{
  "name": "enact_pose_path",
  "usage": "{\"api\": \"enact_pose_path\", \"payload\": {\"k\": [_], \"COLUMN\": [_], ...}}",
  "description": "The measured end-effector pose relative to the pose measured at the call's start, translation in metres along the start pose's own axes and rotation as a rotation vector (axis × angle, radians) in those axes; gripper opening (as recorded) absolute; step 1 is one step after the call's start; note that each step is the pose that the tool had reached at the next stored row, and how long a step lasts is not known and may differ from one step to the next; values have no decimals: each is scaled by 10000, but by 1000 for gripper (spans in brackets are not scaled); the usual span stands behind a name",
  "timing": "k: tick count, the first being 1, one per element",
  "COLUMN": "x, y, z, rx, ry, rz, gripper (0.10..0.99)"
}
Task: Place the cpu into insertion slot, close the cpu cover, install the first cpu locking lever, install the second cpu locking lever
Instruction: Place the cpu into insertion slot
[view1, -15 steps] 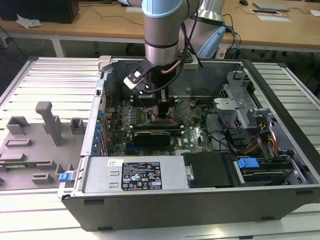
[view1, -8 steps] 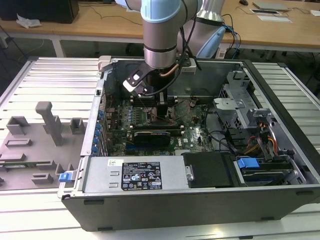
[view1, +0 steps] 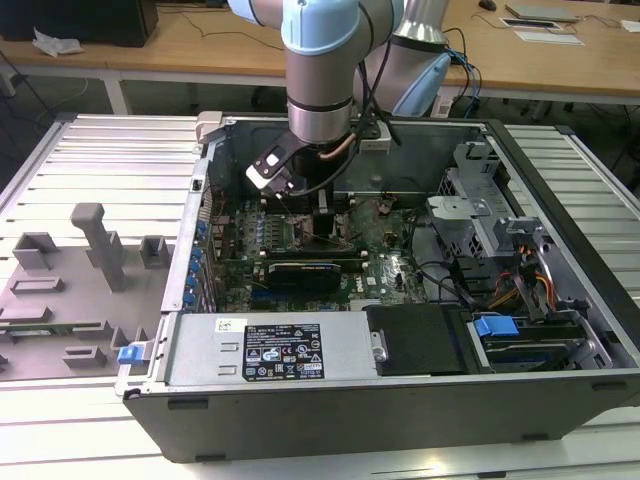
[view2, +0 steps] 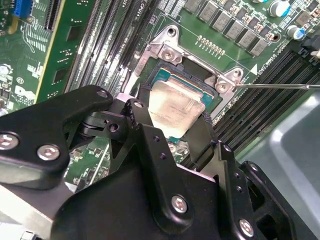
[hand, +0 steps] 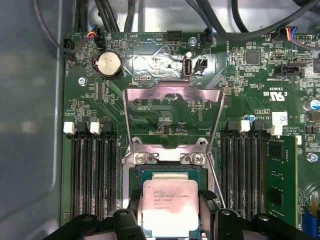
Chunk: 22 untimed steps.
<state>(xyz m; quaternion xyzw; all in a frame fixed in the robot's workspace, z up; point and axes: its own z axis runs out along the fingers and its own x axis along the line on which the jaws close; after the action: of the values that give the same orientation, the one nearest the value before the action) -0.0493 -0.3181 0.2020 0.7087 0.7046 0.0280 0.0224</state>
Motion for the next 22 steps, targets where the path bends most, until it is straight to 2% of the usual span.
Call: {"api": "enact_pose_path", "payload": {"k": [12, 13, 14, 22], "x": [5, 4, 4, 5], "y": [-9, -9, -9, -9], "z": [31, 32, 32, 27], "rx": [-1, 0, 0, -1], "ry": [-2, -2, -2, 0], "rz": [17, 17, 17, 17], "gripper": [537, 549, 616, 616]}}
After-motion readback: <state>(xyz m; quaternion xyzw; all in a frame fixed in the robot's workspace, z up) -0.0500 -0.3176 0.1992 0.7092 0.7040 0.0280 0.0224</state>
